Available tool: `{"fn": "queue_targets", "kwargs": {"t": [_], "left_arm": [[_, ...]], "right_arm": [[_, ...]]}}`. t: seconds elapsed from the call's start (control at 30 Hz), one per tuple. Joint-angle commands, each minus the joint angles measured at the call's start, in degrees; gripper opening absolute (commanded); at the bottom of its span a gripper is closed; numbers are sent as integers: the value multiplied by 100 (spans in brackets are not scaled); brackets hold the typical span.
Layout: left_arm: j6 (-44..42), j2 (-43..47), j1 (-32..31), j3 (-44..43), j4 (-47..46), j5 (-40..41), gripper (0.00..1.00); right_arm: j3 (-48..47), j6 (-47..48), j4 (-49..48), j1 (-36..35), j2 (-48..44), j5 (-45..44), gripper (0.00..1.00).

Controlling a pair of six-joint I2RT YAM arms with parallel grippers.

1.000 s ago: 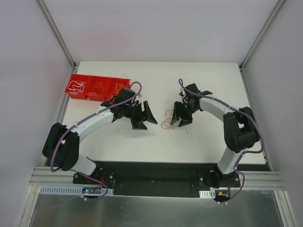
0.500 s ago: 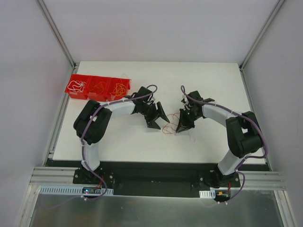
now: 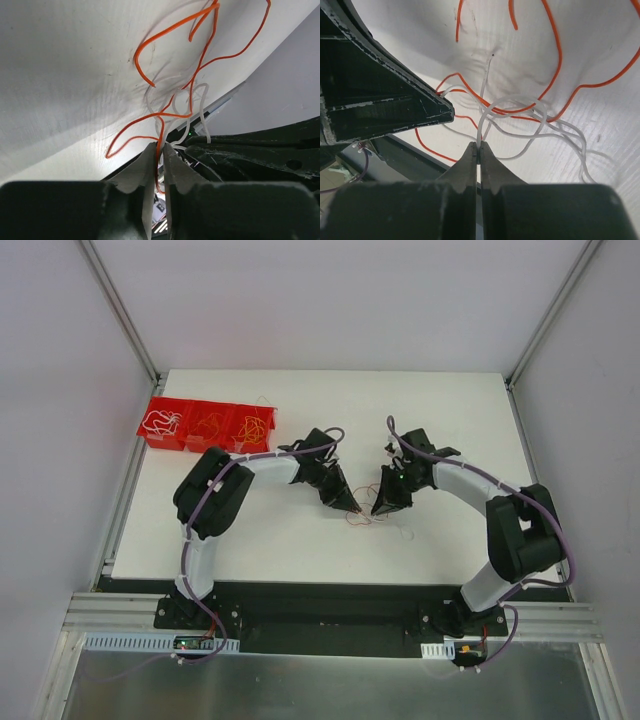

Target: Untangle the cables

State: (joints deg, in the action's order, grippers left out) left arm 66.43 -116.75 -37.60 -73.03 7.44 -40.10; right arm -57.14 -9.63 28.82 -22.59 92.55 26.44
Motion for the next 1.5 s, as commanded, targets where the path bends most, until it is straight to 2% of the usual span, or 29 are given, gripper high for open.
{"fn": "queue_targets", "kwargs": {"t": [0.0,0.07,0.33,0.5,0.57,0.67,0.77,0.83,0.93,1.03,1.07,1.17,1.23,1.3,1.43,1.47], "left_arm": [[-87,309,16,-27,-6,133,4],[-192,608,69,104,90,326,0],[-1588,2075,841,501,1188,766,0],[-2344,3024,1141,448,1944,1635,0],[-2311,3333,1176,553,1972,1742,0],[-2092,3334,1168,580,1980,1112,0],[-1976,3456,1080,580,1972,1143,0],[-2038,3606,1080,562,1980,1302,0],[-2125,3642,1089,580,1972,1198,8],[-2143,3414,1089,685,1963,838,15],[-2152,3265,1089,729,1945,637,14],[-2143,2922,1089,940,1849,354,2],[-2248,2799,1036,1002,1814,406,1],[-2328,2658,957,949,1813,415,9],[-2442,2280,685,660,1822,625,53],[-2503,2201,632,581,1857,791,68]], "right_arm": [[-7,84,88,61,-264,3,0],[54,154,203,114,-369,-217,0],[502,225,537,404,-940,-885,0],[634,163,730,676,-1362,-1307,0],[626,207,722,703,-1477,-1203,0],[547,330,511,642,-1477,-605,0],[406,330,519,554,-1398,-745,1],[222,312,817,563,-1372,-1279,0],[116,374,1029,694,-1608,-1624,0],[98,409,915,721,-1863,-1292,0],[90,374,898,721,-1907,-1151,0],[107,207,801,712,-1995,-869,0],[98,181,844,712,-2039,-842,1],[89,198,932,712,-2118,-929,0],[116,189,1038,721,-2312,-1062,0],[116,189,1064,712,-2355,-1062,0]]}}
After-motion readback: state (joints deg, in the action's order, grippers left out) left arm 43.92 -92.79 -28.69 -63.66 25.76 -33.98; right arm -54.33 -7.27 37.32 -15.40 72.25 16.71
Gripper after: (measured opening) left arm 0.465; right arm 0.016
